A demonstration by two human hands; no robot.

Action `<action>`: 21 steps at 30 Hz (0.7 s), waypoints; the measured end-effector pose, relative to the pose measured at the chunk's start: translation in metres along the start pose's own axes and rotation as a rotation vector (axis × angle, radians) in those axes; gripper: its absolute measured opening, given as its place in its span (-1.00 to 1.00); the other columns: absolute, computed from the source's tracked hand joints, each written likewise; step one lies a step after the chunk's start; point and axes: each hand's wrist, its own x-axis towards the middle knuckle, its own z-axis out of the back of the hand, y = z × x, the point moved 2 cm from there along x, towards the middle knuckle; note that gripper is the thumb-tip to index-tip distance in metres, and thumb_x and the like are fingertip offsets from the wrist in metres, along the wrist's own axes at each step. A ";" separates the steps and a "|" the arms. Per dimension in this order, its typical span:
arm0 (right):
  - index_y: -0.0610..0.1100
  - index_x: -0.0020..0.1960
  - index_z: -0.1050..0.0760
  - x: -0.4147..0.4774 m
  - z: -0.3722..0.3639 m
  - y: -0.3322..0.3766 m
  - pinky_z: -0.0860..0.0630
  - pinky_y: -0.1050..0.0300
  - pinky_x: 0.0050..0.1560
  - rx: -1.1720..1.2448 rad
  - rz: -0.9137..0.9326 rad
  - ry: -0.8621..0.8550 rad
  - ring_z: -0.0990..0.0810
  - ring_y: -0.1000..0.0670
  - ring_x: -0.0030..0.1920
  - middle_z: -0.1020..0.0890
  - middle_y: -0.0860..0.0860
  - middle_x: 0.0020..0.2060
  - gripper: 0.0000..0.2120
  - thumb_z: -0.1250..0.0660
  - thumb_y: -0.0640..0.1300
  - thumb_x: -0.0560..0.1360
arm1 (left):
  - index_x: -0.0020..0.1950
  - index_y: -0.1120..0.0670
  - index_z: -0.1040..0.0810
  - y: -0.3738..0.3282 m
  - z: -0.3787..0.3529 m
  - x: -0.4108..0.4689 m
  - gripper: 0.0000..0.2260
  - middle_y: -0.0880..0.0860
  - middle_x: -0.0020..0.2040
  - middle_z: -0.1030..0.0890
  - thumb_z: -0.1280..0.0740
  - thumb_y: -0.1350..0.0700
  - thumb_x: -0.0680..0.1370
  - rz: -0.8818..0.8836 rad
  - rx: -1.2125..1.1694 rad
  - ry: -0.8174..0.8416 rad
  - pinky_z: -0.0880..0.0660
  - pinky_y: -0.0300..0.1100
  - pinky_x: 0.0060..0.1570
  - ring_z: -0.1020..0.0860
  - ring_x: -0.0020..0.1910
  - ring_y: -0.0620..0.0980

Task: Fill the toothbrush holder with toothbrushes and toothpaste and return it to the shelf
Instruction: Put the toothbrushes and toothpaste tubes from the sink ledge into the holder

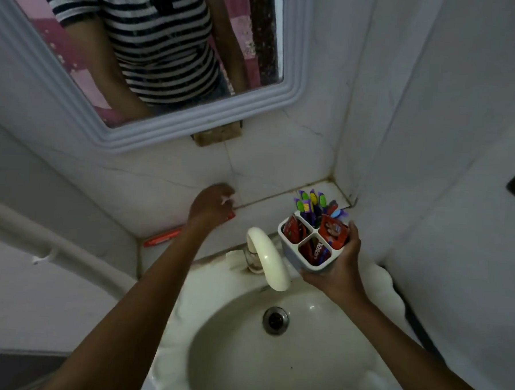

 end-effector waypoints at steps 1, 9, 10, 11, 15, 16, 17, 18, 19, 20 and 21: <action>0.51 0.52 0.10 0.001 0.000 -0.002 -0.55 0.00 0.46 0.005 -0.004 -0.010 -0.47 0.17 0.49 -0.33 0.13 0.53 0.39 -0.80 -0.12 0.11 | 0.28 0.07 -0.54 0.025 -0.006 0.005 -0.69 0.12 0.30 -0.57 -0.35 0.07 0.54 0.073 0.101 0.033 -0.51 0.03 0.24 -0.56 0.23 0.15; 0.39 0.58 0.11 0.000 0.003 -0.009 -0.56 -0.24 0.44 -0.026 -0.064 -0.002 -0.44 0.01 0.55 -0.28 -0.03 0.59 0.39 -0.80 0.12 0.07 | 0.20 0.08 -0.54 0.081 -0.044 -0.002 -0.76 0.18 0.14 -0.60 -0.29 0.15 0.54 -0.004 0.536 -0.047 -0.50 0.07 0.06 -0.54 0.16 0.23; 0.40 0.58 0.10 0.000 0.003 -0.008 -0.56 -0.25 0.44 -0.016 -0.090 -0.007 -0.44 0.00 0.55 -0.28 -0.02 0.58 0.39 -0.80 0.14 0.07 | 0.17 0.10 -0.55 0.076 -0.043 -0.003 -0.78 0.19 0.12 -0.60 -0.29 0.15 0.54 -0.019 0.499 -0.053 -0.50 0.05 0.04 -0.55 0.14 0.24; 0.41 0.57 0.09 0.001 0.003 -0.010 -0.55 -0.25 0.44 -0.023 -0.103 -0.019 -0.45 0.01 0.55 -0.28 -0.01 0.58 0.39 -0.81 0.13 0.07 | 0.14 0.11 -0.55 0.068 -0.043 -0.004 -0.80 0.19 0.09 -0.61 -0.30 0.16 0.53 -0.038 0.436 -0.058 -0.50 0.03 0.01 -0.57 0.10 0.24; 0.21 0.63 0.10 -0.001 0.003 -0.010 -0.55 -0.12 0.47 -0.072 -0.067 -0.025 -0.44 0.08 0.55 -0.30 -0.01 0.56 0.36 -0.77 0.00 0.14 | 0.19 0.06 -0.47 0.005 -0.021 -0.018 -0.67 0.02 -0.06 -0.60 -0.42 0.18 0.45 -0.049 -0.019 -0.107 -0.51 -0.14 -0.16 -0.61 -0.14 0.09; 0.21 0.63 0.12 -0.001 0.003 -0.008 -0.55 -0.11 0.47 -0.067 -0.057 -0.017 -0.44 0.09 0.54 -0.29 -0.02 0.57 0.37 -0.77 -0.01 0.14 | 0.21 0.06 -0.44 -0.015 -0.014 -0.023 -0.61 -0.04 -0.10 -0.58 -0.45 0.20 0.44 -0.088 -0.143 -0.103 -0.51 -0.19 -0.20 -0.60 -0.18 0.02; 0.21 0.62 0.12 -0.002 0.002 -0.009 -0.56 -0.12 0.46 -0.065 -0.059 -0.015 -0.44 0.08 0.55 -0.30 -0.03 0.57 0.37 -0.78 -0.02 0.14 | 0.21 0.06 -0.43 -0.036 -0.007 -0.029 -0.59 -0.09 -0.13 -0.56 -0.47 0.22 0.43 -0.151 -0.231 -0.092 -0.51 -0.25 -0.22 -0.59 -0.20 -0.04; 0.21 0.63 0.11 -0.001 0.002 -0.009 -0.56 -0.13 0.45 -0.055 -0.059 -0.017 -0.45 0.05 0.55 -0.30 -0.04 0.57 0.37 -0.79 -0.04 0.14 | 0.17 0.07 -0.43 -0.057 -0.001 -0.036 -0.61 -0.12 -0.14 -0.55 -0.49 0.22 0.42 -0.215 -0.288 -0.063 -0.54 -0.27 -0.21 -0.59 -0.20 -0.06; 0.19 0.63 0.09 -0.001 0.001 -0.010 -0.57 -0.14 0.44 -0.059 -0.050 -0.024 -0.46 0.01 0.55 -0.32 -0.06 0.57 0.37 -0.80 -0.05 0.15 | 0.12 0.06 -0.44 -0.075 0.004 -0.042 -0.63 -0.12 -0.14 -0.56 -0.50 0.23 0.41 -0.267 -0.330 -0.015 -0.58 -0.25 -0.21 -0.60 -0.20 -0.07; 0.14 0.65 0.07 0.000 0.001 -0.011 -0.57 -0.15 0.44 -0.074 -0.043 -0.030 -0.47 -0.01 0.54 -0.33 -0.07 0.57 0.37 -0.81 -0.07 0.15 | 0.08 0.05 -0.45 -0.091 0.006 -0.049 -0.65 -0.10 -0.14 -0.57 -0.51 0.23 0.40 -0.308 -0.359 0.053 -0.60 -0.23 -0.19 -0.62 -0.20 -0.07; 0.07 0.66 0.06 0.001 0.000 -0.013 -0.58 -0.16 0.43 -0.083 -0.047 -0.038 -0.48 -0.03 0.54 -0.34 -0.07 0.57 0.39 -0.82 -0.07 0.15 | 0.05 0.05 -0.46 -0.105 0.006 -0.056 -0.66 -0.08 -0.14 -0.59 -0.53 0.22 0.39 -0.339 -0.371 0.135 -0.62 -0.20 -0.18 -0.64 -0.19 -0.07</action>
